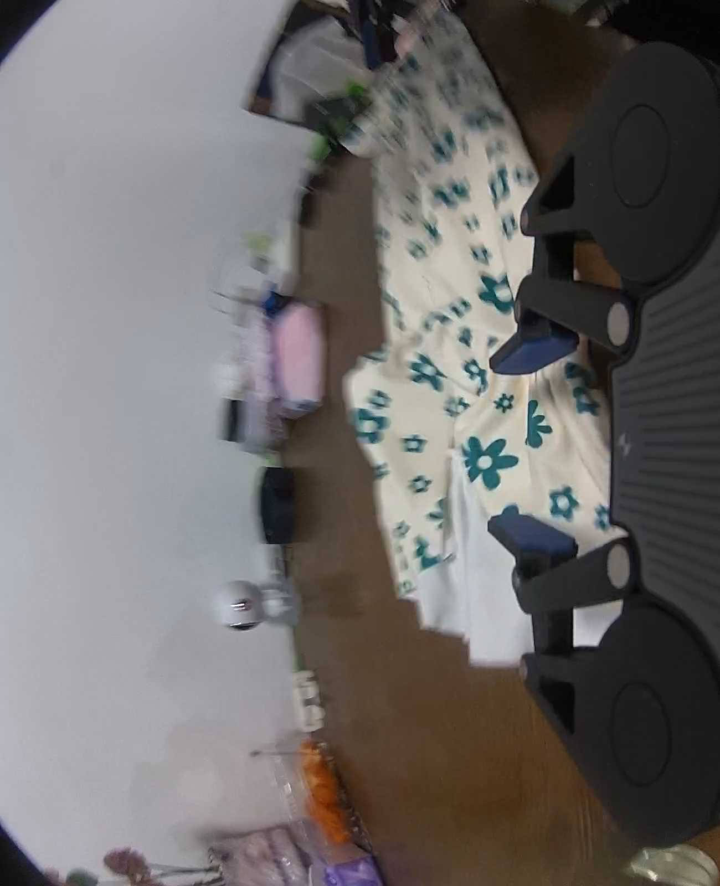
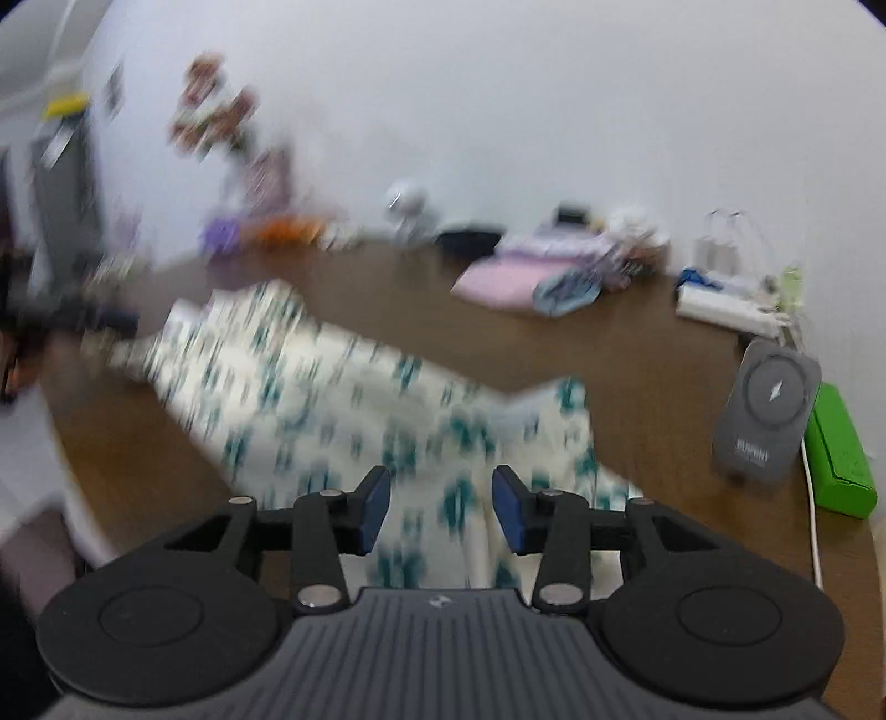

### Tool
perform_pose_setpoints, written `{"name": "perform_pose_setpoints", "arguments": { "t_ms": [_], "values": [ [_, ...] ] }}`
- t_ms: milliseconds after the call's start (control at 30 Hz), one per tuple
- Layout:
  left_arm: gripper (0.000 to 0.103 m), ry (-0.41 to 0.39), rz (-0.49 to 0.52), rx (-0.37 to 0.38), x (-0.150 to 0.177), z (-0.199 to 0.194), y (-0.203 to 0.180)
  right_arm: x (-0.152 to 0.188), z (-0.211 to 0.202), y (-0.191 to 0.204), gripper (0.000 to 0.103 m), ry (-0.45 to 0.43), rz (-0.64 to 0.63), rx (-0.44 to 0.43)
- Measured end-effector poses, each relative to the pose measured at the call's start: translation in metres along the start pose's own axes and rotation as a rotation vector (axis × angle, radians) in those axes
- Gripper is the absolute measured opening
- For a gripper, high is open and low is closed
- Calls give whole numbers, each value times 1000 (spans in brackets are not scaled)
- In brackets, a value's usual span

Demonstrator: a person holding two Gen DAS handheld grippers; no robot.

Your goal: Fold clothes

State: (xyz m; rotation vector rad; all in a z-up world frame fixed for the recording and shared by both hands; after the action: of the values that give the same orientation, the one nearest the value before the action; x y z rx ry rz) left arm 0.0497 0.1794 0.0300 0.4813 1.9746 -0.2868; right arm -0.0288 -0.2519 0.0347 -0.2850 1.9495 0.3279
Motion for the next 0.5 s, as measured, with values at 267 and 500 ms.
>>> {"name": "perform_pose_setpoints", "arguments": {
  "t_ms": [267, 500],
  "values": [
    [2, 61, -20, -41, 16, 28, -5, 35, 53, 16, 10, 81, 0, 77],
    [1, 38, -44, -44, 17, -20, -10, 25, 22, 13, 0, 61, 57, -52]
  ]
}}
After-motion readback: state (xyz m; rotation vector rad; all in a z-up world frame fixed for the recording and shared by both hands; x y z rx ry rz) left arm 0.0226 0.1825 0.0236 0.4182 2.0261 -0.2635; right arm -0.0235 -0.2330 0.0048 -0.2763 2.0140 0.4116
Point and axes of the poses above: each gripper's, at about its wrist camera, not at the fingertips, and z roughly the way its jaws point, y to its left, x to its underside, the point moved 6 cm from there along z, roughly the way its jaws point, and after that the axes turned 9 degrees about -y, right-handed, at the moved point
